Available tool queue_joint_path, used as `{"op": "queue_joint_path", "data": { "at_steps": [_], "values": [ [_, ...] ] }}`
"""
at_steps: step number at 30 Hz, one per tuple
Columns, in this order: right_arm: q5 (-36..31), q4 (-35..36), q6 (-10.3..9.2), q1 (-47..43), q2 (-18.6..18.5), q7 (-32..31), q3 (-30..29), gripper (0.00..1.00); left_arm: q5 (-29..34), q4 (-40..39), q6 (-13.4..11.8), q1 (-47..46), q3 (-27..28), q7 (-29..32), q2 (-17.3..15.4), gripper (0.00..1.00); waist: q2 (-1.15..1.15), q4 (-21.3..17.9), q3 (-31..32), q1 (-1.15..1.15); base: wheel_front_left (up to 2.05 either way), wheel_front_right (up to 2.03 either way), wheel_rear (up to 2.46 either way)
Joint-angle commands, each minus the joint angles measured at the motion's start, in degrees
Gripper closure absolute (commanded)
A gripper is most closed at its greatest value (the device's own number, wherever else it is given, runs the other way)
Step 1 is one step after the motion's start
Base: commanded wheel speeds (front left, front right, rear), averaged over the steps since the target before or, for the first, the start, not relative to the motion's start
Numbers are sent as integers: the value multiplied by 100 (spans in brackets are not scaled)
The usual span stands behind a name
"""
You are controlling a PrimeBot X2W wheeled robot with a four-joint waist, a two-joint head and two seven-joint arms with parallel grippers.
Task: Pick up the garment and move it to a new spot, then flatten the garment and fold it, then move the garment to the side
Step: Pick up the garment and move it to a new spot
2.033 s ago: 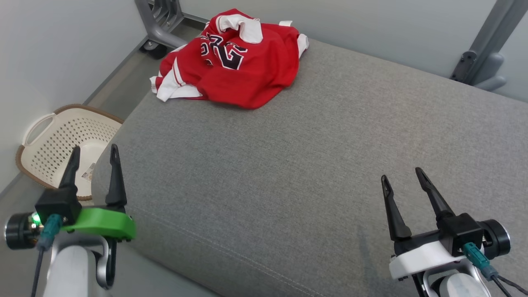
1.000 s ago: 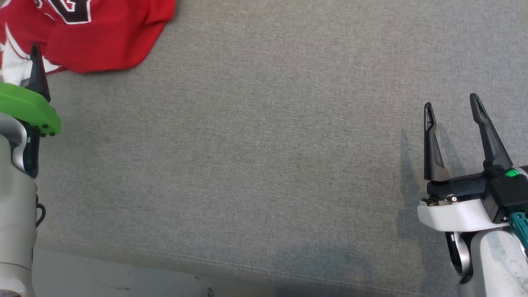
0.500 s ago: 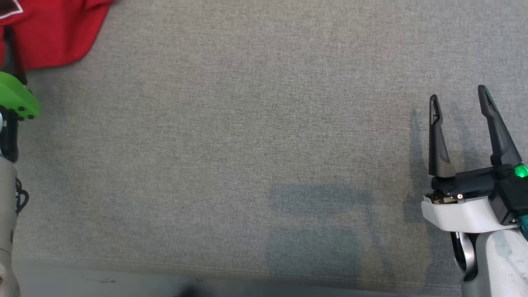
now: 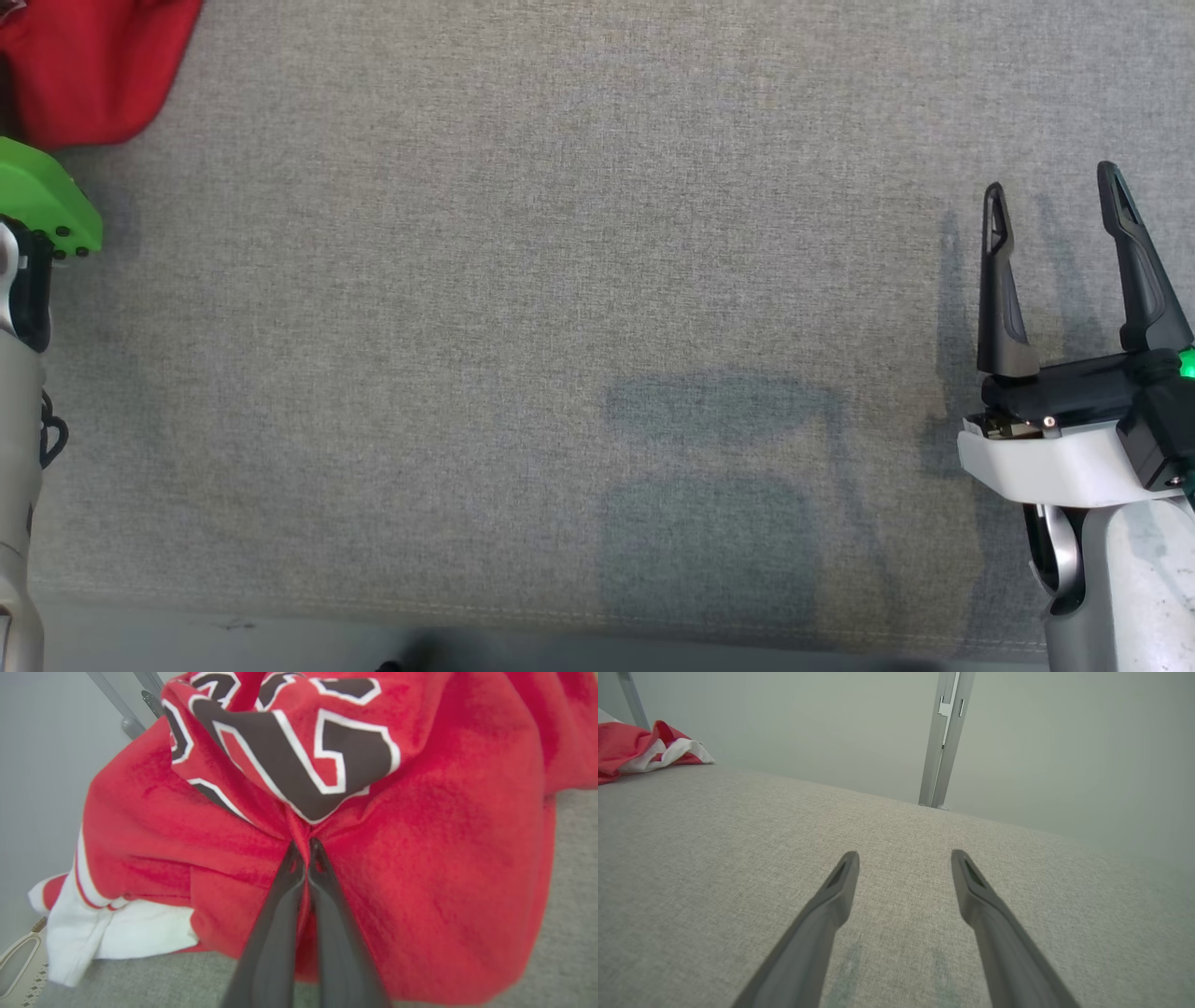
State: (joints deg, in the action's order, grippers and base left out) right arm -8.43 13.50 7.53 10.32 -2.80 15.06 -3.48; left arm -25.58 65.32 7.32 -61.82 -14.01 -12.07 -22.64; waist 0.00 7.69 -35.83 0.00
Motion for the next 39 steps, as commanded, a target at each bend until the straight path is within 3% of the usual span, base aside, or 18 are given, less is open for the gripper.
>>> {"op": "queue_joint_path", "data": {
  "at_steps": [1,13,25,39],
  "values": [
    [-8,-19,-7,68,-17,18,-12,0,-52,10,18,-75,-38,-1,-38,100,0,22,40,0,0,0,0],
    [90,-209,-7,91,-17,18,46,0,-137,-405,18,1,-310,-302,-181,100,0,160,549,0,0,0,0],
    [429,-561,-7,-110,-16,18,104,0,118,-1698,18,151,-572,-316,-345,100,0,75,1645,0,0,0,0],
    [751,-845,-7,-519,-16,18,139,0,-23,-2942,18,225,-1748,-112,88,100,0,-317,2747,0,0,0,0]
  ]
}}
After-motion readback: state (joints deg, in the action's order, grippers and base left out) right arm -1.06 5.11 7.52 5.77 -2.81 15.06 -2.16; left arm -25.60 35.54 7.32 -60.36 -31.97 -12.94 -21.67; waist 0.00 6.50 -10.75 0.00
